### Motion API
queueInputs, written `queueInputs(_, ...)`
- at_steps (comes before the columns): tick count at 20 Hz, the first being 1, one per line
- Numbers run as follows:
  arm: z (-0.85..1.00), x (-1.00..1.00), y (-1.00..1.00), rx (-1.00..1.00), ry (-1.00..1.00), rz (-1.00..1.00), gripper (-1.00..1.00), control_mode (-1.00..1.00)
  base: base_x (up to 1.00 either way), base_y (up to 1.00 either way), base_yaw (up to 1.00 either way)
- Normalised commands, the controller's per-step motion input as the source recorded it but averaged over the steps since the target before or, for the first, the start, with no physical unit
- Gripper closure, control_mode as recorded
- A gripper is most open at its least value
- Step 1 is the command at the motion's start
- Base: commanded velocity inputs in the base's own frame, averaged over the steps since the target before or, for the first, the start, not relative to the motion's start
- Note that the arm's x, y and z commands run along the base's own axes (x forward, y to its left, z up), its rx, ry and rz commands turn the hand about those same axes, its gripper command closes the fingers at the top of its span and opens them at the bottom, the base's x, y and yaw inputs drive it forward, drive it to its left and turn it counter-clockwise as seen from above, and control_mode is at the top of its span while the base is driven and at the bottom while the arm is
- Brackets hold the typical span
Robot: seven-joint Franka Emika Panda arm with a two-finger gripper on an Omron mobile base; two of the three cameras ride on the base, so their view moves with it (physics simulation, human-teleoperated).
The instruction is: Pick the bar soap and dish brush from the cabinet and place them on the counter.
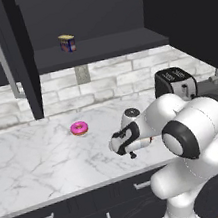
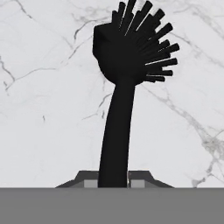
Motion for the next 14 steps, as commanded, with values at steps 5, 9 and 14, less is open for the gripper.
queueInputs(5, -0.06, -0.06, 0.0, 0.0, -0.02, 0.02, -1.0, -1.0, 0.0, 0.0, 0.0)
queueInputs(9, 0.16, -0.1, -0.04, 0.0, -0.06, 0.02, -1.0, -1.0, 0.0, 0.0, 0.0)
queueInputs(14, 0.67, -0.05, -0.2, 0.0, -0.06, 0.0, -1.0, -1.0, 0.0, 0.0, 0.0)
